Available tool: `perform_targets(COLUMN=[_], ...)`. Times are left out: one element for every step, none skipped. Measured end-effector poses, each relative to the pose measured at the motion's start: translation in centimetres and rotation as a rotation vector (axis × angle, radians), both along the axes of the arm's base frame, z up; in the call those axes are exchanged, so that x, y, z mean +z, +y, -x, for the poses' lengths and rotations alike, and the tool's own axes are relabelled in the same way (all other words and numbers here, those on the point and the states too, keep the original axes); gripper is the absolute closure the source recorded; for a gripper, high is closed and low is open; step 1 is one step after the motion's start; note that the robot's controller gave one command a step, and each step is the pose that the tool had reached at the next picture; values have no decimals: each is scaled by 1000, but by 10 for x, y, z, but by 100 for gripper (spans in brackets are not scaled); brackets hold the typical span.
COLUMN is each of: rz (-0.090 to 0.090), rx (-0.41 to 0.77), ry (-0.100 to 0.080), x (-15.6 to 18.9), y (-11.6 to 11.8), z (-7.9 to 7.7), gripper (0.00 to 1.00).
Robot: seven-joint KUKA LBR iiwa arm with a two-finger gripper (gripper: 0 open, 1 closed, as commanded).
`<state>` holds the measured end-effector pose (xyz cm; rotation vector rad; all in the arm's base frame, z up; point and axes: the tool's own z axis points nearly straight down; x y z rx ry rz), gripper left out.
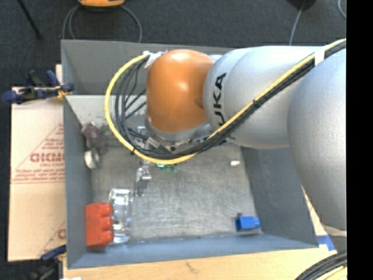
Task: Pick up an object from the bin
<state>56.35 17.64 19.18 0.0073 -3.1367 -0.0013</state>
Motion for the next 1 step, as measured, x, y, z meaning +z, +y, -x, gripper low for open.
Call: perform_targets(rz=[-3], rx=[66], ry=[-19], x=[-82], y=[26], z=[51], gripper=[0])
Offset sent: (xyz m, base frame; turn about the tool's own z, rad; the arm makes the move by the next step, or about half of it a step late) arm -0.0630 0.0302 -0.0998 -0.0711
